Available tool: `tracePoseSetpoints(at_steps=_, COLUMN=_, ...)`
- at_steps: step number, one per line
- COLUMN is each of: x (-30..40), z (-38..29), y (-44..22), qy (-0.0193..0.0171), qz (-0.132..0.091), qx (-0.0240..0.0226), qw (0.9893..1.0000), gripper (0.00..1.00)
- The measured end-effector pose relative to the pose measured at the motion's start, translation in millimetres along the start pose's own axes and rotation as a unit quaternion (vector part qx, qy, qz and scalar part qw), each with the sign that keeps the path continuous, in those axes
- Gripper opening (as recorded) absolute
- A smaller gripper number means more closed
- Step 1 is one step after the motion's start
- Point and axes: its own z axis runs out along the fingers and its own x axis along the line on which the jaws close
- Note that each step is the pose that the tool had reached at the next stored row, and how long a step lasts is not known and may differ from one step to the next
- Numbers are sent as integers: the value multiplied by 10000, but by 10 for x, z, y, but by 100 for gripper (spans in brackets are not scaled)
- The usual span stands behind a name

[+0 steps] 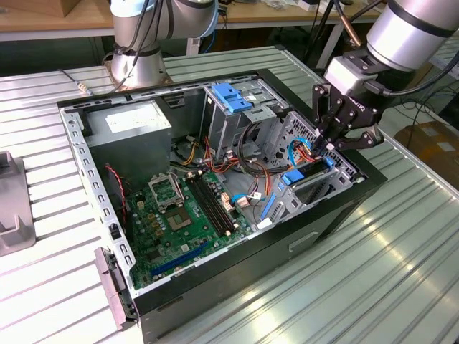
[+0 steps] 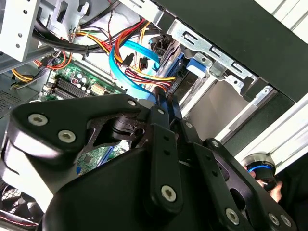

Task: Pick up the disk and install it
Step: 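Insert the second disk wire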

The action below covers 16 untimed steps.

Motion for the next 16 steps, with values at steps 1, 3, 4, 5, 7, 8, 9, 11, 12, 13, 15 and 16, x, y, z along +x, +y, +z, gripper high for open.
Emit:
tracePoseSetpoints(at_steps=1, x=4, z=1, y=0, qy=-1, qz=0, qx=0, qw=10000, gripper=16)
tracePoseSetpoints(at_steps=3, x=16, z=1, y=3, qy=0, qz=0, qx=0, qw=10000, gripper=16)
tracePoseSetpoints(at_steps=4, x=33, z=4, y=17, qy=0, qz=1, qx=0, qw=10000, gripper=16)
tracePoseSetpoints(at_steps=5, x=40, z=8, y=44, qy=1, qz=0, qx=0, qw=10000, gripper=16)
tracePoseSetpoints(at_steps=7, x=48, z=30, y=70, qy=0, qz=0, qx=0, qw=10000, gripper=16)
tracePoseSetpoints(at_steps=8, x=50, z=40, y=71, qy=0, qz=-1, qx=0, qw=10000, gripper=16)
tracePoseSetpoints(at_steps=9, x=52, z=49, y=73, qy=0, qz=0, qx=0, qw=10000, gripper=16)
tracePoseSetpoints(at_steps=11, x=55, z=66, y=76, qy=1, qz=0, qx=0, qw=10000, gripper=16)
tracePoseSetpoints(at_steps=12, x=57, z=73, y=77, qy=0, qz=0, qx=0, qw=10000, gripper=16)
tracePoseSetpoints(at_steps=13, x=59, z=79, y=76, qy=0, qz=0, qx=0, qw=10000, gripper=16)
tracePoseSetpoints(at_steps=15, x=63, z=98, y=77, qy=2, qz=0, qx=0, qw=10000, gripper=16)
tracePoseSetpoints(at_steps=16, x=64, z=110, y=76, qy=0, qz=0, qx=0, qw=10000, gripper=16)
